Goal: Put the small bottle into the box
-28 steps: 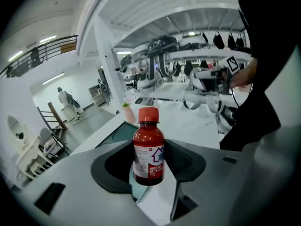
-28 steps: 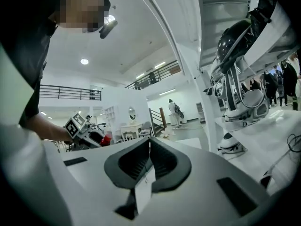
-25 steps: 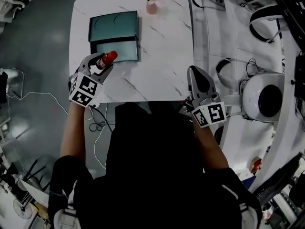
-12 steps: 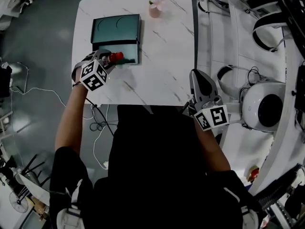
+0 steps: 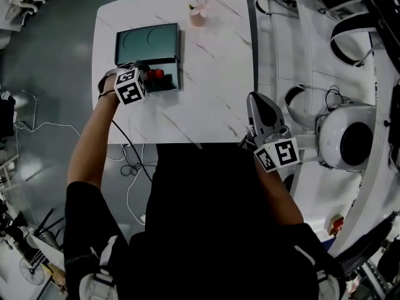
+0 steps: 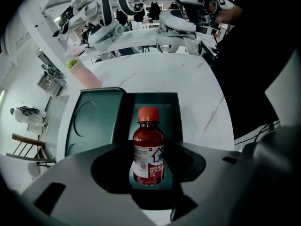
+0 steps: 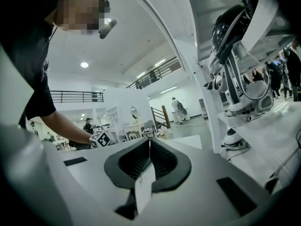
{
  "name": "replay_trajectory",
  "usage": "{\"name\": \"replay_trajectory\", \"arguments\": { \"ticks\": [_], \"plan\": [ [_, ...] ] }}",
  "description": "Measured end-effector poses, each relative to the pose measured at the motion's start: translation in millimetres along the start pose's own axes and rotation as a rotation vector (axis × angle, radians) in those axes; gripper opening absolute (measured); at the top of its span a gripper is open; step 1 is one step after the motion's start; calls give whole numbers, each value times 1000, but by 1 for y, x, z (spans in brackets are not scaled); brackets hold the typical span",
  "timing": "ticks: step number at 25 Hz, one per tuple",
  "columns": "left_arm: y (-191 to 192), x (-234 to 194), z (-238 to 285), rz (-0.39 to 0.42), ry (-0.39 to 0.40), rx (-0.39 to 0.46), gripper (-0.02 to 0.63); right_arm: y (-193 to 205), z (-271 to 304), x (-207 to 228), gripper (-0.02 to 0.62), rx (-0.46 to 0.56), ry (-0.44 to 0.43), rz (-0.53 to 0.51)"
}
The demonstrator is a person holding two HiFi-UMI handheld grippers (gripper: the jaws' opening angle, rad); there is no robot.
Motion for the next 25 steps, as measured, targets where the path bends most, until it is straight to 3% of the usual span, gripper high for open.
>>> {"name": "replay_trajectory", "arguments": {
  "ticks": [12, 25],
  "plan": [
    [-3, 6, 43, 32, 131, -47, 219, 6, 4, 5, 34, -20, 11, 11],
    [-1, 5, 46, 35, 147, -24, 229, 17, 6, 2, 34, -22, -3, 46]
  ]
}}
Point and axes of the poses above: the fingertips, and each gripper's own axes: z forward along the fingers, x to its right, y out of its underside, the point moved 7 cm from there along -z, backward along the fingers
